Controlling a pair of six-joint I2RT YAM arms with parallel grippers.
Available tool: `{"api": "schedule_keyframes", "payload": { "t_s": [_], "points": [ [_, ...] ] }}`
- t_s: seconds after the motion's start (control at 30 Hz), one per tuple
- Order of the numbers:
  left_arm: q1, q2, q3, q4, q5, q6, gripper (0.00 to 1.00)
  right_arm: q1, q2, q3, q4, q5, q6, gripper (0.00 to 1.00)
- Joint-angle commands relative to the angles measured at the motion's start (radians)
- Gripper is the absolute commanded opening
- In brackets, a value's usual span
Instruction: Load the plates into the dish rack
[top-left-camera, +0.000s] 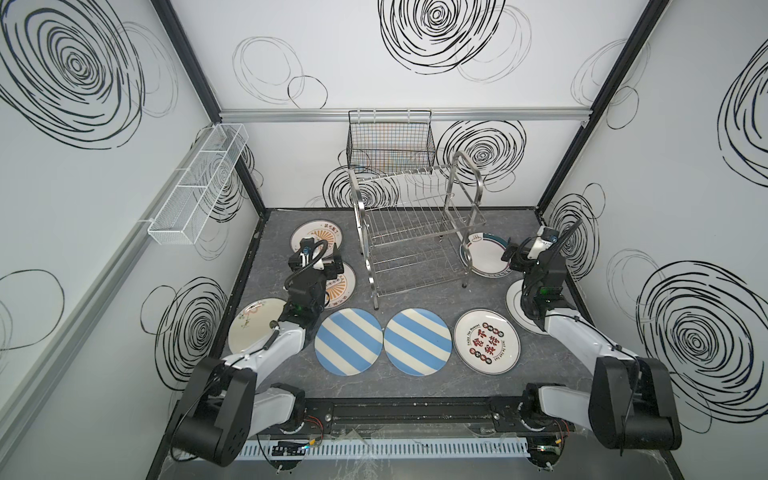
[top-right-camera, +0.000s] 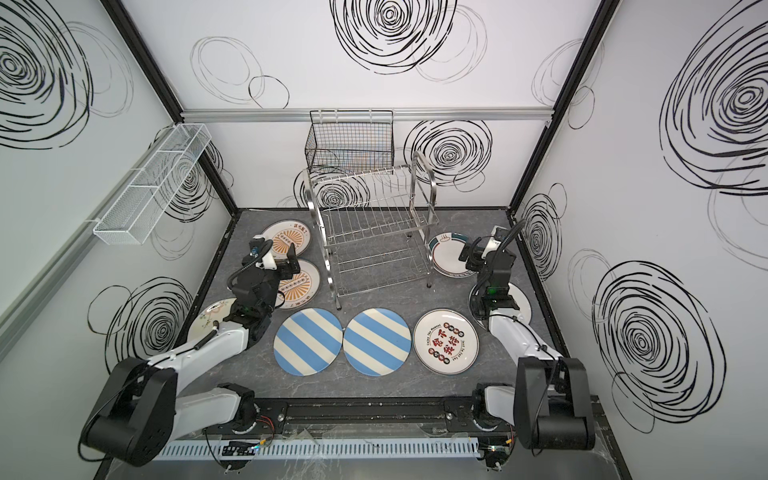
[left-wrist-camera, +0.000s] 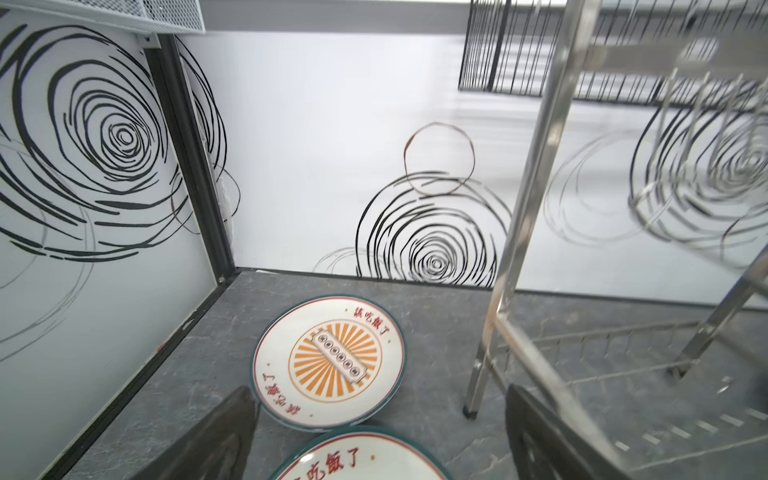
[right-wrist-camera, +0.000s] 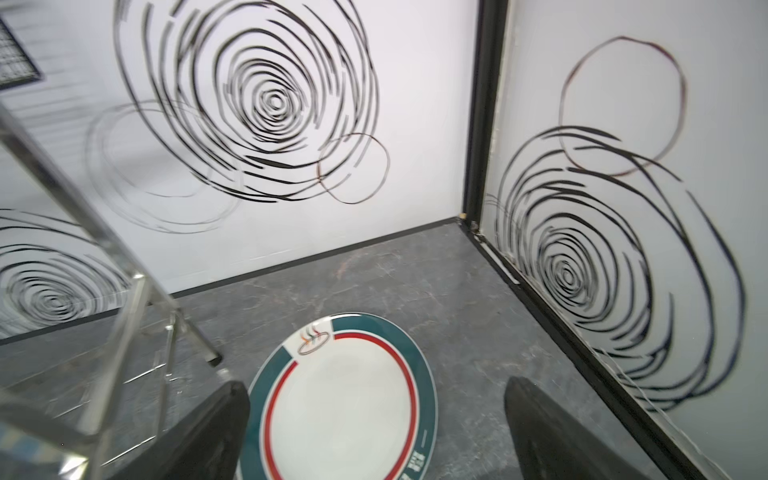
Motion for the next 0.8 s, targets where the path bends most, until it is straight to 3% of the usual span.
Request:
{"api": "schedule_keyframes", "payload": {
  "t_s": [0.0, 0.07, 0.2, 0.33, 0.5, 0.77],
  "points": [
    [-0.030, -0.112, 0.086, -0.337, 0.073, -0.222, 0.96, 0.014, -0.086, 0.061, -0.356, -0.200, 0.054, 1.00],
    [-0.070, -0.178, 0.120, -0.473, 0.110, -0.262, 0.96, 0.034, -0.161, 0.085, -0.478, -0.271, 0.069, 1.00],
    [-0.158, -0.317, 0.142, -0.692, 0.171, -0.352, 0.96, 0.161, -0.344, 0.097, -0.680, -0.267, 0.121, 0.99],
    [-0.262, -0.395, 0.102, -0.778, 0.237, -0.433, 0.96, 0.335, -0.450, 0.066, -0.759, -0.308, 0.241, 0.98],
    [-0.355, -0.410, 0.059, -0.842, 0.197, -0.472, 0.96, 0.502, -0.476, 0.016, -0.836, -0.305, 0.335, 0.99],
    [-0.442, -0.363, 0.027, -0.815, 0.227, -0.508, 0.96, 0.599, -0.429, 0.002, -0.964, -0.288, 0.442, 0.94]
  ]
}}
